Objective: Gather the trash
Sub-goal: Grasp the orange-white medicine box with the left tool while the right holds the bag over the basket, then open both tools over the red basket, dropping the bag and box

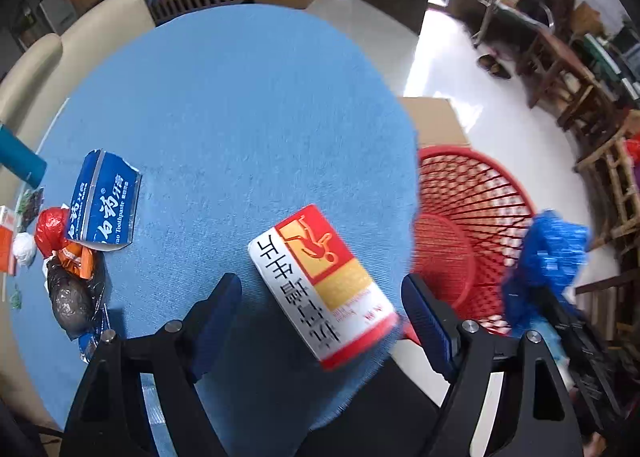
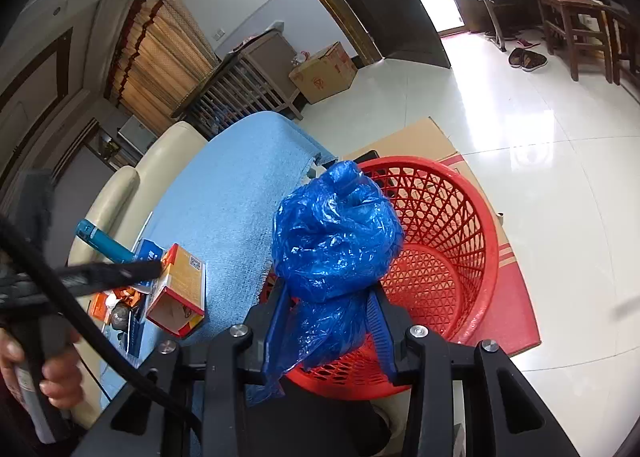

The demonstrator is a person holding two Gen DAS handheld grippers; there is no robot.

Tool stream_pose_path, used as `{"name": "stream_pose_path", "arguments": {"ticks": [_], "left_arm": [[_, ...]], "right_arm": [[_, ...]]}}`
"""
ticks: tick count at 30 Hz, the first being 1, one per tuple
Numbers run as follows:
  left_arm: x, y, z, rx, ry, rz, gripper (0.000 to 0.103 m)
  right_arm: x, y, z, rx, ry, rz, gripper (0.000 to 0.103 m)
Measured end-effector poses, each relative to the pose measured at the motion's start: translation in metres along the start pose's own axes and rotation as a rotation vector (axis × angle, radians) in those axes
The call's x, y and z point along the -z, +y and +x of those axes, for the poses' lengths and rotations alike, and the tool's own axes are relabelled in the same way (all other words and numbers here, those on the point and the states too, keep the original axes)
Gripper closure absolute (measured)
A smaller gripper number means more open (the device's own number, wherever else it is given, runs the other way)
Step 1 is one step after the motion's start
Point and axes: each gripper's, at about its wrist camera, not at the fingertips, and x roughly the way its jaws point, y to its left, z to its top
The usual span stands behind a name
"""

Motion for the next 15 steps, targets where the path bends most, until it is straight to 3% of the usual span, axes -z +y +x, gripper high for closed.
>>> {"name": "stream_pose_path", "arguments": {"ticks": [2, 3, 8, 12, 15], "left_arm": [[0.002, 0.001, 0.009, 0.016, 0.016, -0.007, 0.021], [0.004, 0.002, 0.013, 0.047, 0.014, -0.014, 0.036], [0.004, -0.005, 0.004, 0.082, -0.042, 0.042, 0.043], [-0.001, -0.028, -0.015, 0.158, -0.104, 0.139, 0.043], [-0.005, -0.053, -0.023, 0.256, -0.096, 0.209, 0.041]], "right_arm": [[0.0, -0.001, -0.002, 0.004, -0.003, 0.001, 0.061], [0.0, -0.002, -0.002, 0.006, -0.004, 0.002, 0.061], [-0.001, -0.004, 0.001, 0.009, 0.001, 0.007, 0.061], [-0.003, -0.001, 0.004, 0.009, -0.004, 0.001, 0.061], [-0.007, -0.008, 0.001, 0.012, -0.011, 0.025, 0.061]]}}
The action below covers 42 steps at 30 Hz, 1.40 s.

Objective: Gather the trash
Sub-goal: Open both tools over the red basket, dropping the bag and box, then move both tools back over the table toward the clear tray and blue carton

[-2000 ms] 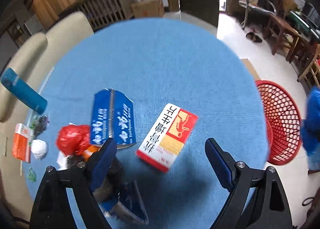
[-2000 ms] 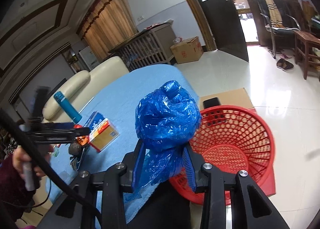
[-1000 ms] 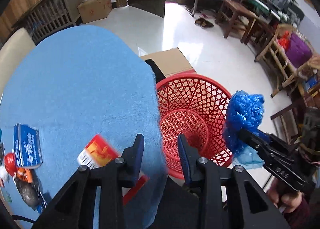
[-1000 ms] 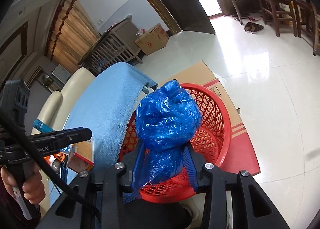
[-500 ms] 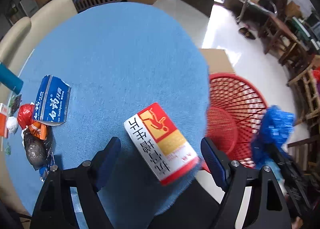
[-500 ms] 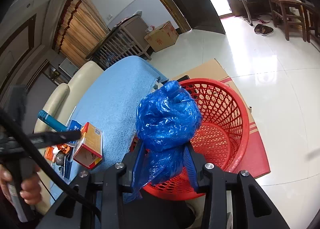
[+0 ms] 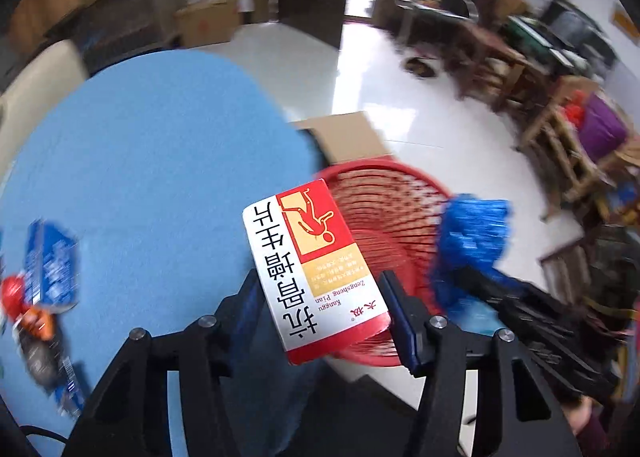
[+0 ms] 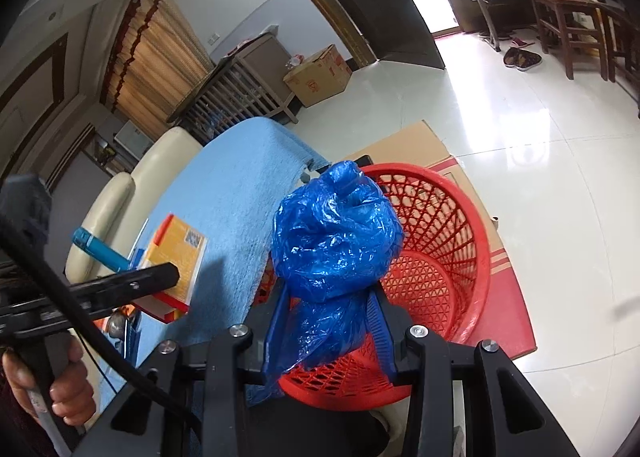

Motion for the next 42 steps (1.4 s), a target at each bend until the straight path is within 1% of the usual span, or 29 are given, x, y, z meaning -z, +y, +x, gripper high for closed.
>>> {"name": "stream_pose_path", "arguments": {"ticks": [1, 2, 3, 4, 5, 6, 7, 10, 12, 14, 15, 17, 19, 20, 21, 23, 25, 26, 27, 29, 31, 33, 38, 41, 42], "left_arm": [[-0.004, -0.004, 0.003, 0.016, 0.012, 0.01, 0.041], [-0.006, -0.009, 0.006, 0.033, 0.022, 0.019, 0.041], [-0.007, -0.013, 0.01, 0.039, 0.032, 0.003, 0.04], [-0.008, -0.016, 0.013, 0.037, 0.038, 0.016, 0.04], [-0.008, -0.018, 0.015, 0.03, 0.043, 0.026, 0.037], [-0.008, -0.019, 0.017, 0.029, 0.045, 0.028, 0.035], [-0.007, -0.017, 0.016, 0.03, 0.043, 0.026, 0.035], [-0.006, -0.007, 0.001, 0.02, 0.027, 0.015, 0.035], [0.001, 0.008, -0.02, 0.008, -0.009, 0.008, 0.035], [0.011, 0.027, -0.044, -0.037, -0.048, -0.007, 0.035], [0.017, 0.04, -0.057, -0.067, -0.074, -0.027, 0.035], [0.029, 0.064, -0.083, -0.104, -0.117, -0.07, 0.035], [0.05, 0.096, -0.12, -0.165, -0.172, -0.125, 0.035], [0.06, 0.111, -0.135, -0.196, -0.196, -0.151, 0.033], [0.076, 0.132, -0.155, -0.243, -0.228, -0.192, 0.029], [0.103, 0.163, -0.184, -0.315, -0.269, -0.255, 0.026], [0.129, 0.191, -0.202, -0.378, -0.286, -0.331, 0.026], [0.144, 0.206, -0.209, -0.4, -0.29, -0.376, 0.026], [0.153, 0.212, -0.211, -0.409, -0.293, -0.403, 0.026], [0.178, 0.231, -0.214, -0.416, -0.293, -0.467, 0.026], [0.192, 0.242, -0.212, -0.414, -0.284, -0.503, 0.026], [0.203, 0.254, -0.208, -0.395, -0.264, -0.539, 0.026], [0.221, 0.269, -0.198, -0.356, -0.238, -0.571, 0.026], [0.235, 0.278, -0.192, -0.336, -0.229, -0.594, 0.026], [0.24, 0.282, -0.188, -0.319, -0.221, -0.609, 0.026]], "right_arm": [[-0.001, -0.003, -0.001, 0.004, 0.0, 0.008, 0.061], [-0.002, -0.006, -0.003, 0.007, -0.001, 0.019, 0.058], [-0.003, -0.012, -0.004, 0.003, -0.001, 0.04, 0.054], [-0.004, -0.016, -0.005, -0.006, 0.002, 0.064, 0.05], [-0.005, -0.021, -0.006, -0.021, 0.007, 0.092, 0.041], [-0.006, -0.026, -0.007, -0.038, 0.01, 0.124, 0.034], [-0.007, -0.03, -0.008, -0.049, 0.01, 0.149, 0.034], [-0.01, -0.032, -0.009, -0.061, 0.009, 0.166, 0.034], [-0.012, -0.027, -0.012, -0.054, -0.003, 0.152, 0.034], [-0.013, -0.021, -0.014, -0.06, -0.008, 0.131, 0.034], [-0.013, -0.017, -0.016, -0.066, -0.011, 0.118, 0.034], [-0.013, -0.007, -0.018, -0.076, -0.016, 0.087, 0.034], [-0.014, 0.007, -0.018, -0.084, -0.01, 0.054, 0.034], [-0.014, 0.014, -0.017, -0.091, -0.005, 0.041, 0.034], [-0.014, 0.024, -0.015, -0.103, 0.003, 0.022, 0.034], [-0.014, 0.042, -0.013, -0.116, 0.016, -0.019, 0.034], [-0.012, 0.064, -0.009, -0.133, 0.031, -0.063, 0.034], [-0.011, 0.076, -0.006, -0.144, 0.042, -0.084, 0.034], [-0.009, 0.089, -0.003, -0.155, 0.056, -0.109, 0.034], [-0.003, 0.117, 0.006, -0.173, 0.088, -0.162, 0.034], [0.006, 0.143, 0.015, -0.198, 0.133, -0.212, 0.034], [0.018, 0.17, 0.024, -0.229, 0.191, -0.276, 0.034], [0.057, 0.241, 0.045, -0.321, 0.329, -0.479, 0.034], [0.08, 0.269, 0.058, -0.364, 0.405, -0.582, 0.034], [0.089, 0.277, 0.064, -0.373, 0.43, -0.613, 0.034]]}}
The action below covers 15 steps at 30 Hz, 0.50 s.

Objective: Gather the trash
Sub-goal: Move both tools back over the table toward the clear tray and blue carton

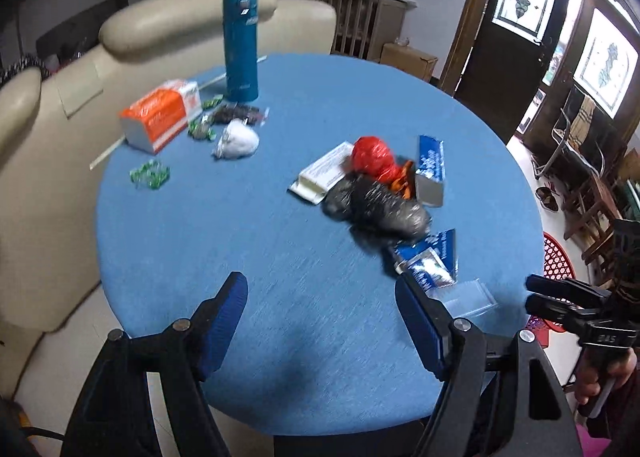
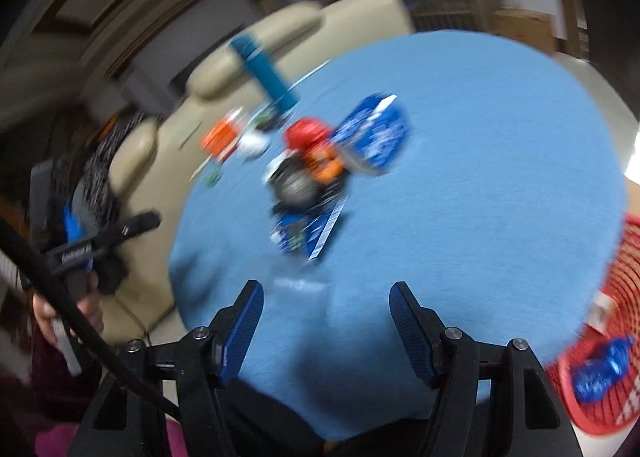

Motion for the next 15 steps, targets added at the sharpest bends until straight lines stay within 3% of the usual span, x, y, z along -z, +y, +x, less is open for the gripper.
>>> {"name": "stream_pose_path", "arguments": {"ticks": [5, 10, 12, 15], "left_arm": [[0.015, 0.015, 0.016, 0.003, 0.059, -0.03, 0.026], [0.022, 0.03, 0.026, 0.069, 0.117, -0.097, 0.026], [0.029, 0.025, 0.033, 0.096, 0.158, -0.09, 0.026], [0.041, 0.014, 0.043, 0.089, 0.204, -0.065, 0.026]], "right_arm": [[-0.009, 0.01, 0.04, -0.035, 0.078, 0.012, 0.034], [-0.01, 0.044, 0.064, 0.02, 0.125, -0.15, 0.033], [-0.01, 0.047, 0.07, 0.055, 0.125, -0.189, 0.033], [-0.014, 0.044, 0.076, 0.038, 0.097, -0.204, 0.032]]}}
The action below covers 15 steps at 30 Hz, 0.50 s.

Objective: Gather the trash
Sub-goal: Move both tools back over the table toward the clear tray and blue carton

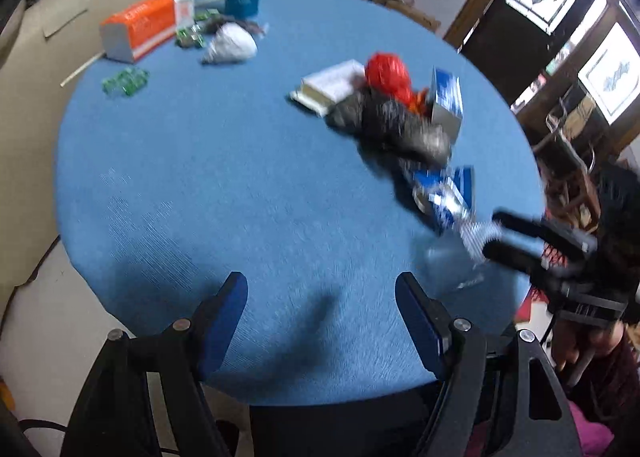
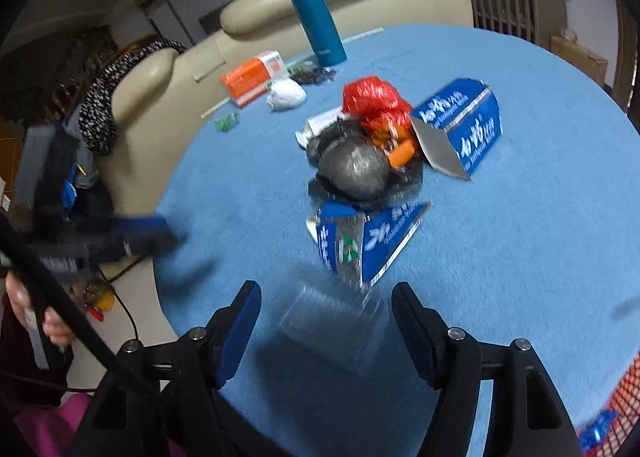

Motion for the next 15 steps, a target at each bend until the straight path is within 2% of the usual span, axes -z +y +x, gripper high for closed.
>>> {"name": "stream_pose_path", "arguments": {"ticks": [3, 7, 15], "left_arm": [[0.001, -0.001, 0.004, 0.0, 0.019, -0.006, 0.026], [-0.006, 0.006, -0.002, -0.031, 0.007, -0.015, 0.026], [-0.018, 0.021, -0.014, -0.066, -0.007, -0.051, 0.026]], "right_arm": [[-0.004, -0.003, 0.008, -0.019, 0.014, -0.021, 0.032], [-0.006, 0.004, 0.012, -0.098, 0.027, -0.094, 0.032], [0.011, 0.034, 0.006, -0.126, 0.076, -0.243, 0.032]]}}
